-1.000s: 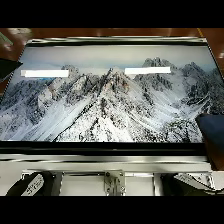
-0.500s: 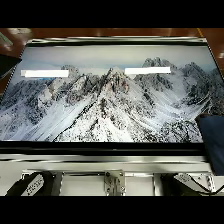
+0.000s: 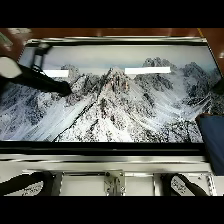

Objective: Fold the shirts.

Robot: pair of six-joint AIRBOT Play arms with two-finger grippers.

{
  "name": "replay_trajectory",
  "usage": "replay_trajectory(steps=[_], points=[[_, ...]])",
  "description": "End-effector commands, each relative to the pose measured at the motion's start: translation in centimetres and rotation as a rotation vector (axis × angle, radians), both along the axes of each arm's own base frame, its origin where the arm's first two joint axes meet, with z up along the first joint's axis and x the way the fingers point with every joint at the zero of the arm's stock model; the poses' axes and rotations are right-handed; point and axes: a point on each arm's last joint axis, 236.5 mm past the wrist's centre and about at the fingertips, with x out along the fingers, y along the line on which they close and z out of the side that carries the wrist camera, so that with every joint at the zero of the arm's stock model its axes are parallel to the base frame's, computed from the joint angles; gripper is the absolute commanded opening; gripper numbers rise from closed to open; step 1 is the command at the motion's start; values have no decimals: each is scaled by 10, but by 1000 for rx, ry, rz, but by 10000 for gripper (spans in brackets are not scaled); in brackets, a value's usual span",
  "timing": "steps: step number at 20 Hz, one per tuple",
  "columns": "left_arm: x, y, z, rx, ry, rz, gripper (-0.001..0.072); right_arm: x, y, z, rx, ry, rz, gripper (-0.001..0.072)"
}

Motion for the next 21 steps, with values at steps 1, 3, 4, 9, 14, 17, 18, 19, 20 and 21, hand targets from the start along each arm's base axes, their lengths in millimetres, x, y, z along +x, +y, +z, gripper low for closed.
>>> replay_trajectory(steps=[1,3,4,9,14,17,18,19,20,21], points=[[-24,-10,-57,220,196,-114,666,-37,79,-62,32,331,197,671],[-23,-19,-59,154,213,-107,666,-25,96,-65,7,290,249,670],[-20,-18,-59,140,209,-95,666,-17,104,-63,-2,256,269,670],[-17,-5,-59,135,222,-52,658,-11,125,-62,-2,225,325,670],[-17,-6,-59,135,221,-54,658,-11,125,-61,0,224,325,670],[-17,-6,-59,135,221,-54,658,-11,125,-61,0,224,325,670],[-17,-5,-59,135,221,-54,658,-11,125,-61,0,224,325,670],[-17,-6,-59,135,221,-54,658,-11,125,-61,0,224,325,670],[-17,-6,-59,135,221,-54,658,-11,125,-61,0,225,325,670],[-17,-6,-59,135,221,-54,658,-11,125,-61,0,225,325,670]])
